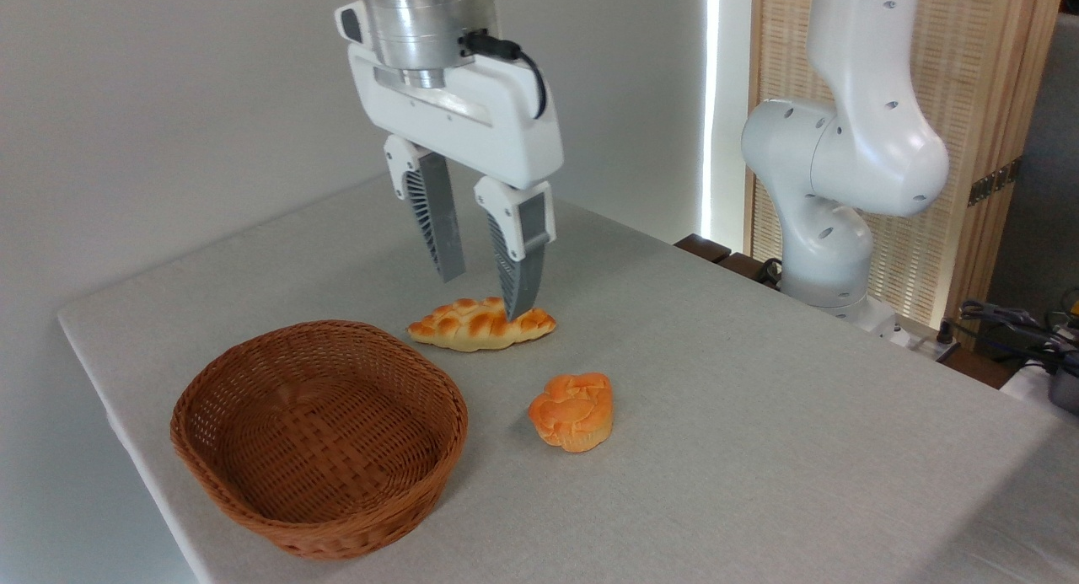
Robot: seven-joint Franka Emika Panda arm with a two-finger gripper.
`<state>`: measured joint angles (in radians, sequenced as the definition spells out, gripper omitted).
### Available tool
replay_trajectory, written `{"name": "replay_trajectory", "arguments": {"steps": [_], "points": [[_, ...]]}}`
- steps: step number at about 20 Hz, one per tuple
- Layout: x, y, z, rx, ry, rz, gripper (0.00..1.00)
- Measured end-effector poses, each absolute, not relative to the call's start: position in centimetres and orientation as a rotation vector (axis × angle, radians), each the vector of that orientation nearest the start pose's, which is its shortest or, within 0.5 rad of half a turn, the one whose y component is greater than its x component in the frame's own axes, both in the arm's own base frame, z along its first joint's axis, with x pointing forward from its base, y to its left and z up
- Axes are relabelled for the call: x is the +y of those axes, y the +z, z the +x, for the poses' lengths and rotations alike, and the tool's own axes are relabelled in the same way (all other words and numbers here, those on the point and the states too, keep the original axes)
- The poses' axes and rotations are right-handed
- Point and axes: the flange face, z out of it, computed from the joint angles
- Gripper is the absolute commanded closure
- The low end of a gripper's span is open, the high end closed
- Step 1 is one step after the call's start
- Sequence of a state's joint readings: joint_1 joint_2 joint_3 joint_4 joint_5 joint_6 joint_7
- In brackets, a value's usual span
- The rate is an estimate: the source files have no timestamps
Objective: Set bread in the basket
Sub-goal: 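Move the open gripper over the round orange bun, then lower the gripper onto the orange bun and close on it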
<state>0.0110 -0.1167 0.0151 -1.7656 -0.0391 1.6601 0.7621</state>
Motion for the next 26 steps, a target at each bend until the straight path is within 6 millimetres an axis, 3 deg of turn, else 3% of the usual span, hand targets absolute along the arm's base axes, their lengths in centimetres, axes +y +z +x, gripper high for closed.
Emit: {"name": "replay_trajectory", "arguments": {"steps": [5,14,18,26], "points": [[1.1,58.3,50.7,1.177,-0.074,-2.938,0.00],[0.5,53.4,49.0,1.364,0.053,-2.898,0.00],[0.3,50.4,48.1,1.396,0.157,-2.851,0.00],[-0.8,45.3,47.5,1.437,0.138,-2.790,0.00]]}}
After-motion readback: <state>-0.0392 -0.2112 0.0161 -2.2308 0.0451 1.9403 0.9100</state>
